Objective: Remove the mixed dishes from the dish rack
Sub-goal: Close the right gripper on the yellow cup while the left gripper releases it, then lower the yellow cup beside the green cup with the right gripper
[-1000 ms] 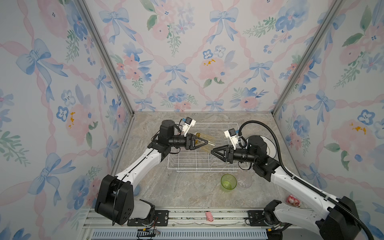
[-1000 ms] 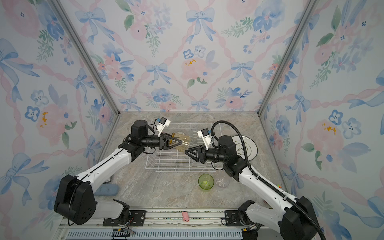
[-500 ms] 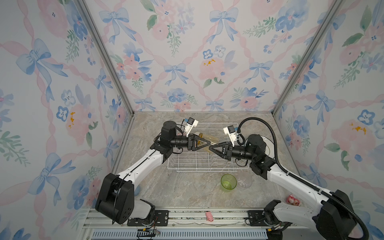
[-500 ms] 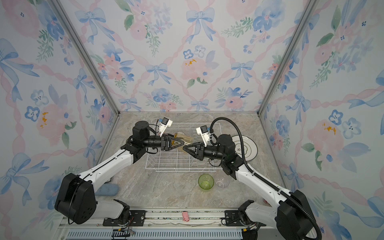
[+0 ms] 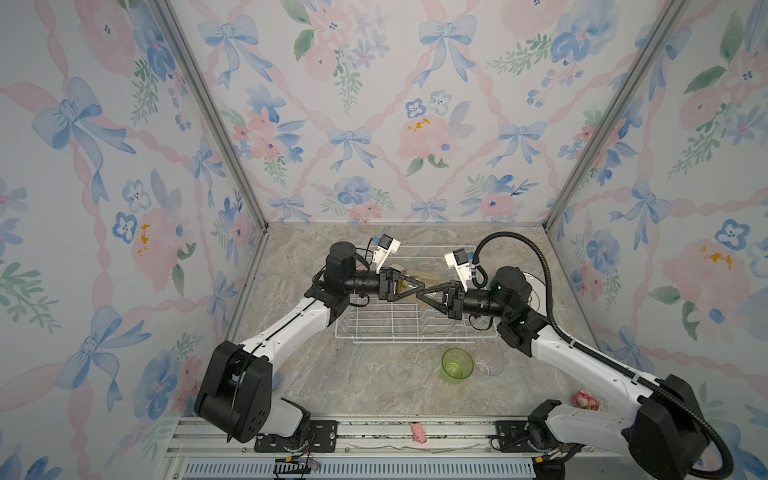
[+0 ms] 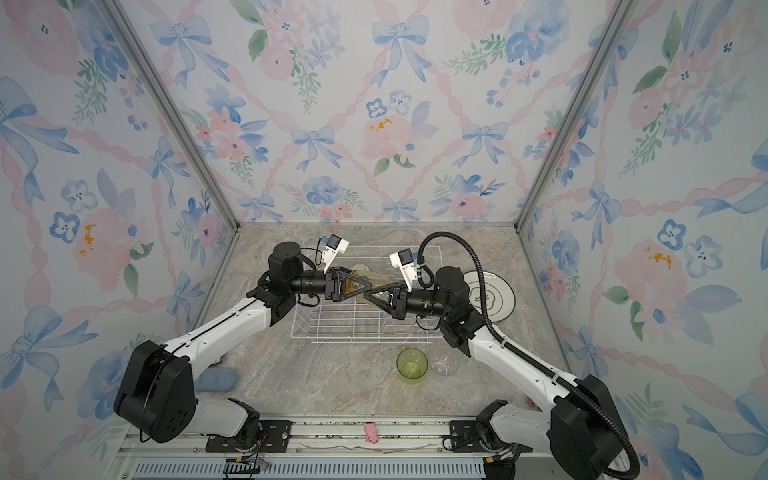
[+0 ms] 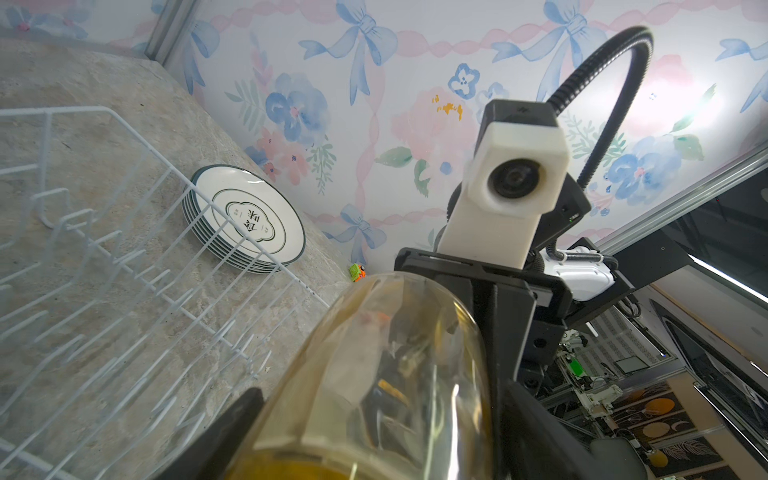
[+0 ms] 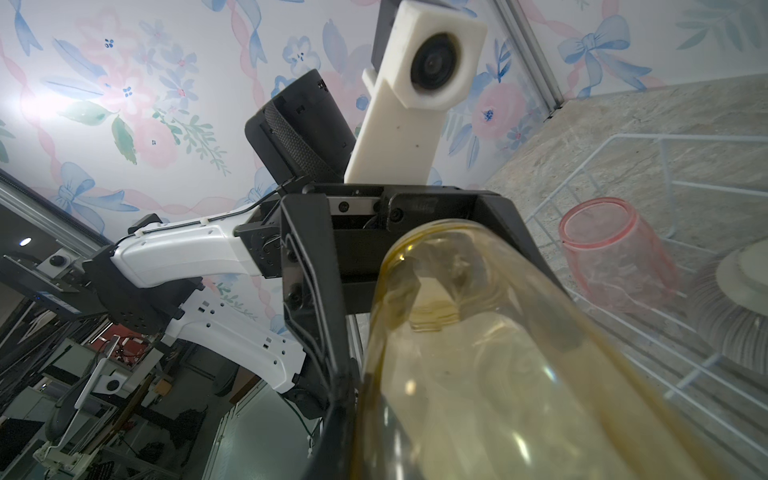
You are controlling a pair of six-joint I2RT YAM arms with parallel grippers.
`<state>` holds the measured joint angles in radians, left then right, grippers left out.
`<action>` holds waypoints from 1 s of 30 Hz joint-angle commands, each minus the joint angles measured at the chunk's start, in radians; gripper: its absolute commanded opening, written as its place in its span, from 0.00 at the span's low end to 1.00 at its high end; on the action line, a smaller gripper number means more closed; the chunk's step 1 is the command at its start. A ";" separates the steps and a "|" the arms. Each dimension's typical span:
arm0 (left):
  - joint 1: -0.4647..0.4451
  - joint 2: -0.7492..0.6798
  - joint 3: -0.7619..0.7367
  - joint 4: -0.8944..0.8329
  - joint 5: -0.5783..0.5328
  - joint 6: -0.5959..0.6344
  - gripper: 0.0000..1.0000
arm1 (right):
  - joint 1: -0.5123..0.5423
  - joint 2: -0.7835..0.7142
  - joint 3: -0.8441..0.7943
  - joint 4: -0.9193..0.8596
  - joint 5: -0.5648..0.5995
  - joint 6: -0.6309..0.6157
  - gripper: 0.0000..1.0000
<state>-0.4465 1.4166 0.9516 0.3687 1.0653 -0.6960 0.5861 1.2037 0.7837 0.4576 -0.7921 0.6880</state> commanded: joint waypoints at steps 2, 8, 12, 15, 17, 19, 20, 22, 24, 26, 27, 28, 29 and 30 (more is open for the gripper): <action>0.021 -0.062 -0.006 0.024 -0.003 0.024 0.88 | 0.007 -0.023 0.060 -0.125 0.030 -0.056 0.00; 0.120 -0.161 -0.006 -0.147 -0.115 0.108 0.88 | 0.065 -0.078 0.167 -0.564 0.041 -0.299 0.00; 0.124 -0.210 0.107 -0.560 -0.439 0.327 0.88 | 0.169 -0.071 0.286 -0.922 0.154 -0.485 0.00; 0.121 -0.234 0.144 -0.695 -0.615 0.394 0.88 | 0.271 -0.030 0.369 -1.125 0.276 -0.575 0.00; 0.118 -0.240 0.161 -0.763 -0.706 0.424 0.88 | 0.339 0.015 0.417 -1.238 0.376 -0.612 0.00; 0.112 -0.237 0.172 -0.816 -0.776 0.460 0.88 | 0.403 0.073 0.456 -1.329 0.468 -0.632 0.00; 0.107 -0.235 0.177 -0.840 -0.794 0.474 0.88 | 0.427 0.100 0.468 -1.361 0.508 -0.636 0.00; 0.092 -0.224 0.187 -0.884 -0.833 0.491 0.87 | 0.471 0.161 0.489 -1.412 0.584 -0.640 0.00; 0.078 -0.214 0.189 -0.908 -0.869 0.493 0.86 | 0.501 0.220 0.507 -1.449 0.644 -0.638 0.00; 0.067 -0.201 0.192 -0.929 -0.912 0.493 0.85 | 0.522 0.276 0.524 -1.478 0.697 -0.638 0.00; 0.065 -0.194 0.191 -0.934 -0.930 0.494 0.86 | 0.532 0.304 0.535 -1.493 0.724 -0.638 0.00; 0.062 -0.188 0.189 -0.937 -0.939 0.495 0.86 | 0.538 0.330 0.544 -1.506 0.744 -0.638 0.00; 0.063 -0.184 0.188 -0.938 -0.943 0.495 0.86 | 0.541 0.351 0.550 -1.512 0.760 -0.637 0.00; 0.063 -0.180 0.184 -0.939 -0.944 0.497 0.86 | 0.543 0.375 0.554 -1.517 0.771 -0.637 0.00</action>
<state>-0.3798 1.2240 1.1210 -0.5190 0.1894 -0.2302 1.1152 1.5520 1.2861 -0.9676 -0.1341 0.0708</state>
